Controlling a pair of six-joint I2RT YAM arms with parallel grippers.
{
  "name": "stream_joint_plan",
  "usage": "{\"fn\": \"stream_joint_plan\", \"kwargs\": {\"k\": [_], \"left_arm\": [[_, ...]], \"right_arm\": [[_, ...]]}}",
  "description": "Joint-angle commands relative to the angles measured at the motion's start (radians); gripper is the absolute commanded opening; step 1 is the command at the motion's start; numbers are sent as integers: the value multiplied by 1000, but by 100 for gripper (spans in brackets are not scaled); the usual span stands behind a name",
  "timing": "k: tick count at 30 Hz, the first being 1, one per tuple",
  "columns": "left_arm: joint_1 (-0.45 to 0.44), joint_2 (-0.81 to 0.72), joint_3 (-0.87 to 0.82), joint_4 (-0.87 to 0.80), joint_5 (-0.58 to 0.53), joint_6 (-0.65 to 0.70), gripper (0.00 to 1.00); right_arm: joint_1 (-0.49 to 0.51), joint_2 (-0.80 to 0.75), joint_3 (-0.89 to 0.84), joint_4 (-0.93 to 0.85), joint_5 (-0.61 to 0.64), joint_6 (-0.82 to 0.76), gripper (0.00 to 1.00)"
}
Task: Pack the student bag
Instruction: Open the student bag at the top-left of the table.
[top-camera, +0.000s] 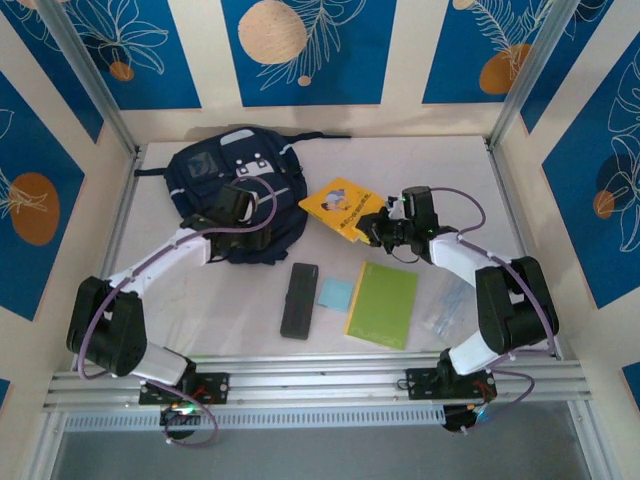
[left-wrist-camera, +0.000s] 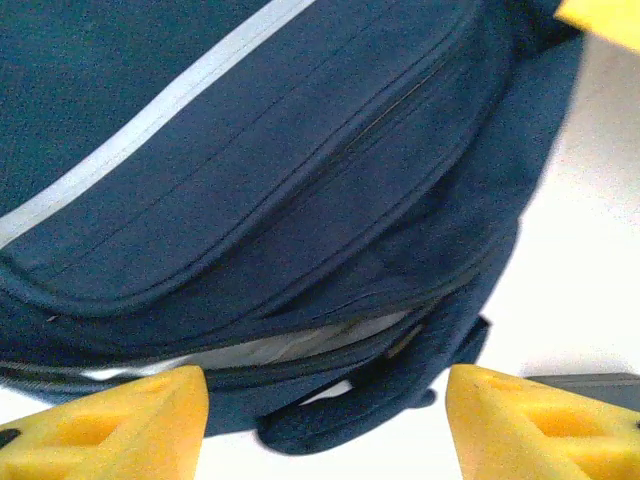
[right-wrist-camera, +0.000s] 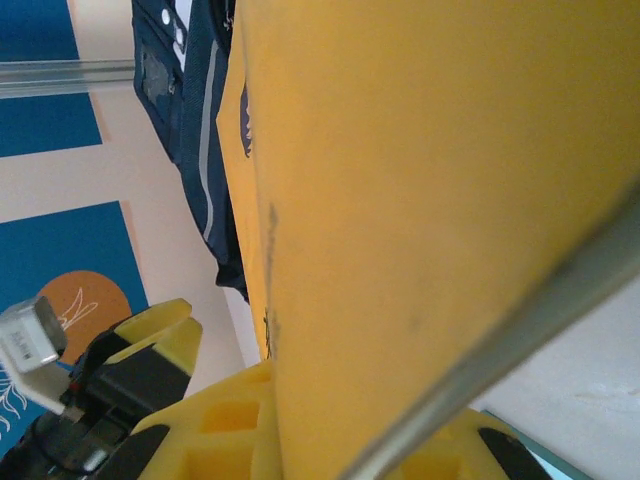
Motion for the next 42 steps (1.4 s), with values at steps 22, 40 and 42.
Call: {"fn": "stream_joint_plan", "kwargs": {"k": [22,40,42], "left_arm": [[85,305,187,-102,22,273,68],[79,414,187,-101,195,242,0],[77,372,180,-91,245,203,0]], "right_arm": [[-49,-110,-14,-58,-5,-69,0],[-87,-177,-36,-76,28,-70,0],[-98,-191,-35,-85,33,-73,0]]}}
